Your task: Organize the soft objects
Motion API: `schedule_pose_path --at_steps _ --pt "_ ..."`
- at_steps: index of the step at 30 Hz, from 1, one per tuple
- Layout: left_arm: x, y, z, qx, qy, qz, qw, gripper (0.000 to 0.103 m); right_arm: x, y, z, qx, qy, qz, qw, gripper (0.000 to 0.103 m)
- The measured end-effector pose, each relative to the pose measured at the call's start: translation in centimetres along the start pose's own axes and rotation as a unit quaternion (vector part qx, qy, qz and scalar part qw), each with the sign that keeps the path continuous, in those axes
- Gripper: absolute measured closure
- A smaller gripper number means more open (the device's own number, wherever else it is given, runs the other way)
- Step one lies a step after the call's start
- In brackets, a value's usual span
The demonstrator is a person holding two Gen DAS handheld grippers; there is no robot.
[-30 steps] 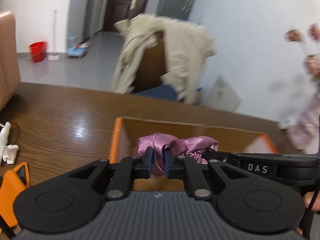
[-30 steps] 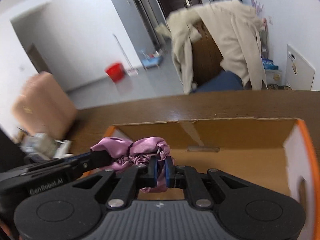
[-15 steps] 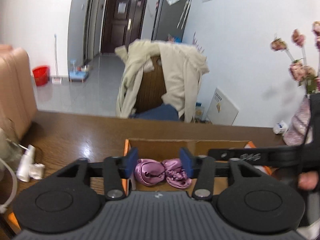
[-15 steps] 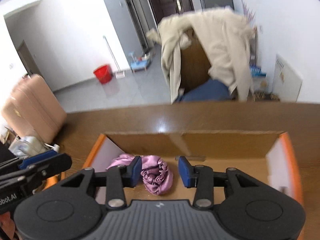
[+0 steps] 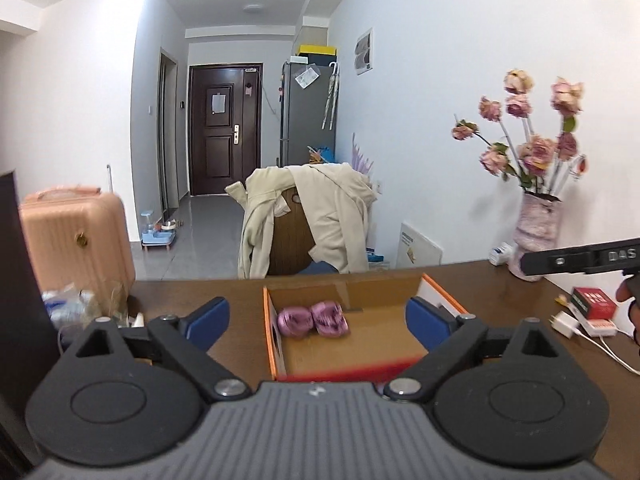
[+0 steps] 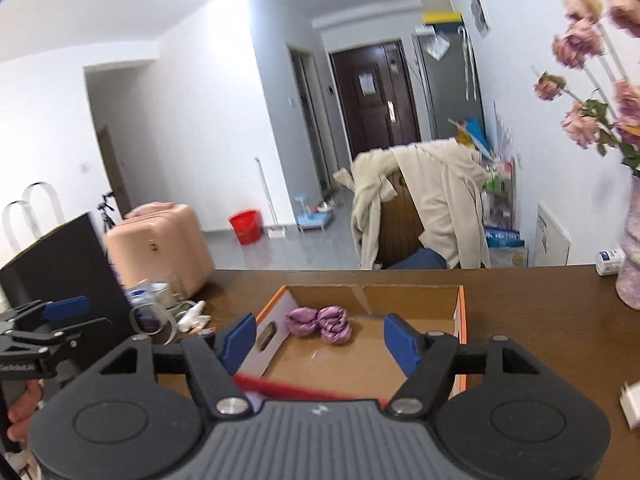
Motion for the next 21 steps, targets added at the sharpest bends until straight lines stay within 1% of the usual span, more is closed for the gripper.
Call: schedule_pose_path --at_steps 2,4,6,7,8,10,13,14,16,18,21 --pt "0.1 2.3 -2.0 -0.001 0.009 -0.007 0.9999 0.006 -1.4 2.5 -2.5 0.015 -0.004 -0.006 1.000 0.031" --pt "0.2 4.6 -3.7 0.000 0.014 -0.009 0.9999 0.005 -3.7 5.4 -5.2 0.036 -0.003 -0.028 0.999 0.028" --pt "0.4 7.4 -5.4 0.005 0.027 -0.001 0.9996 0.001 -5.2 8.3 -7.1 0.068 0.001 -0.062 0.996 0.026" --pt "0.6 8.9 -6.3 0.006 0.040 0.011 0.9991 0.001 -5.9 9.7 -7.9 0.076 0.007 -0.071 0.994 0.023" --pt "0.6 10.3 -7.4 0.007 0.048 0.022 0.9986 0.001 -6.4 11.1 -8.5 0.078 0.016 -0.077 0.994 0.021" --pt "0.4 12.9 -9.4 0.014 0.046 0.034 0.9983 0.001 -7.3 13.9 -9.3 0.075 0.025 -0.081 0.994 0.021" --pt "-0.4 15.4 -11.7 0.027 0.041 0.009 0.9988 0.000 -8.4 17.9 -10.7 0.077 0.029 -0.059 0.995 0.019" --pt "-0.8 16.3 -12.6 0.034 0.034 -0.003 0.9989 0.000 -8.8 19.0 -10.9 0.077 0.036 -0.061 0.995 0.016" --pt "-1.2 17.4 -13.2 0.043 0.032 -0.001 0.9985 0.000 -9.6 21.1 -11.1 0.072 0.058 -0.083 0.992 0.015" --pt "-1.5 18.2 -13.0 0.039 0.042 0.010 0.9983 0.000 -10.1 22.6 -10.8 0.055 0.070 -0.093 0.992 0.014" --pt "-1.8 18.7 -12.0 0.029 0.038 0.000 0.9989 0.000 -10.7 24.3 -9.7 0.027 0.052 -0.090 0.994 0.014"
Point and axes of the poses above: each gripper's, at about its wrist camera, not at the fingertips, and z roughly the way its jaws point, x to its right, y to its underside, the point moved 7 cm from there along z, roughly the way its jaws point, and after that the axes turned 7 degrees about -z, right-handed, at the moved point
